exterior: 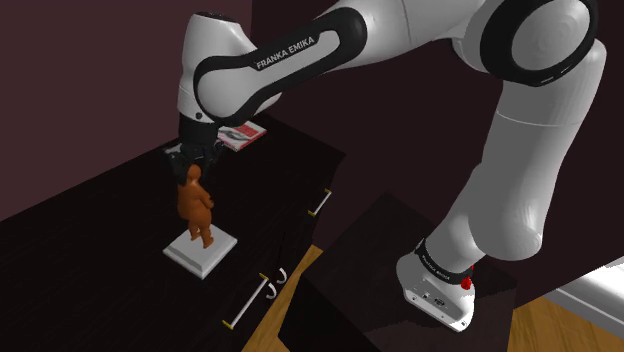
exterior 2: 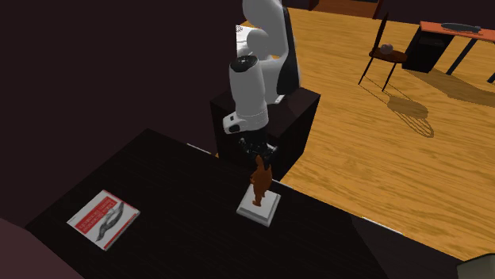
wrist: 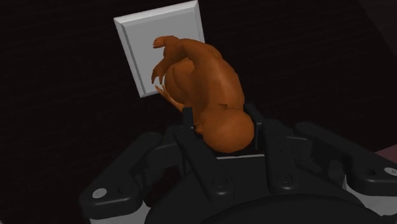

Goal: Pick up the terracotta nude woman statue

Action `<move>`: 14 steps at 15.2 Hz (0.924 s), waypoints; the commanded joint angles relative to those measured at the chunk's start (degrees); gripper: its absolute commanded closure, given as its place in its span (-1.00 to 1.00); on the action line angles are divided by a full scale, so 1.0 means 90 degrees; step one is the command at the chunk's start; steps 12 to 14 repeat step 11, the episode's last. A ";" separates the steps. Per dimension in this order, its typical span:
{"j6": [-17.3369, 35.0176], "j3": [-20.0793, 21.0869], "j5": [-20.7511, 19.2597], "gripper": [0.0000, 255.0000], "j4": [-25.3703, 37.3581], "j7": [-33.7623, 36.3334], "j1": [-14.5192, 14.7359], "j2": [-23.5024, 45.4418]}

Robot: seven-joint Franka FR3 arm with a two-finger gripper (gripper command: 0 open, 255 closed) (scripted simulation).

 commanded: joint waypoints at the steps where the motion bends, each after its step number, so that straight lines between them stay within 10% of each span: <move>1: -0.0166 0.0012 0.0019 1.00 0.0060 0.0017 -0.0011 -0.0123; 14: -0.0768 0.0034 0.0063 1.00 0.0352 0.0072 -0.0045 -0.0445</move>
